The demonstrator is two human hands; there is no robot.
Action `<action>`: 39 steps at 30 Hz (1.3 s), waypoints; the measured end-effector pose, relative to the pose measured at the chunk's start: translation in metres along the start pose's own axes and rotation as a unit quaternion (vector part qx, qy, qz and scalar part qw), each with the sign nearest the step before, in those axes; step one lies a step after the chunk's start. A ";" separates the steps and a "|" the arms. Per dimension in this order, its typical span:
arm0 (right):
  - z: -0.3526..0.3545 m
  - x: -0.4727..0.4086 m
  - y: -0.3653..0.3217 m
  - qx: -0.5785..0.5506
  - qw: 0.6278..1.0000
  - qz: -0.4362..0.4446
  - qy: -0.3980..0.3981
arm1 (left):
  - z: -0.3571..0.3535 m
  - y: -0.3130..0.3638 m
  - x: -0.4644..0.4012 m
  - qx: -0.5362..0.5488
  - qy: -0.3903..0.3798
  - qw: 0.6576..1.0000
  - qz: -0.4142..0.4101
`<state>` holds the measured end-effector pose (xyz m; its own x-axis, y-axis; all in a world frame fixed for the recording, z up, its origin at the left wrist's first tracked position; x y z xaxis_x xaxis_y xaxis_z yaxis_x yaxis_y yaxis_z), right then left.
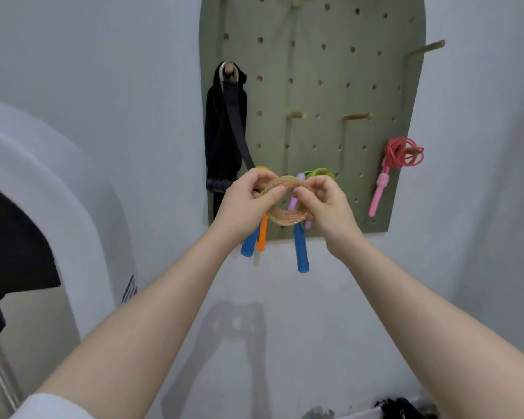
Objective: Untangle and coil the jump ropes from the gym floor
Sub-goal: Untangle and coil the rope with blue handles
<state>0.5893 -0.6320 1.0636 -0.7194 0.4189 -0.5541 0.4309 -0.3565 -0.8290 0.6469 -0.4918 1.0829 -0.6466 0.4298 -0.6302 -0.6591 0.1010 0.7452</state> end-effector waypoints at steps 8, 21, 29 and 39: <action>0.022 -0.119 -0.040 0.099 0.979 0.158 0.082 | -0.014 0.014 -0.133 -0.047 0.002 0.995 -0.093; 0.039 -0.251 -0.002 0.104 0.980 0.140 0.093 | -0.040 -0.032 -0.260 -0.060 0.047 0.990 -0.123; 0.034 -0.296 0.051 0.265 0.945 0.134 0.139 | -0.048 -0.084 -0.288 -0.229 0.154 0.957 -0.086; 0.028 -0.305 0.065 0.325 0.900 0.252 0.143 | -0.075 -0.082 -0.289 -0.466 0.184 0.862 -0.081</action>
<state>0.8214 -0.8060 1.1805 -0.3113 0.2322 -0.9215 0.1865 -0.9359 -0.2989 0.8588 -0.6916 1.1871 -0.4823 0.1474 -0.8635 -0.6636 -0.7049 0.2503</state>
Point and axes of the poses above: each hand's wrist, its own x-axis away from the middle knuckle, its own z-axis out of the back of the hand, y = z × x, the point moved 6 cm from there along -x, towards the middle knuckle, and after that the axes turned 4 degrees about x, right-handed, at the moved point
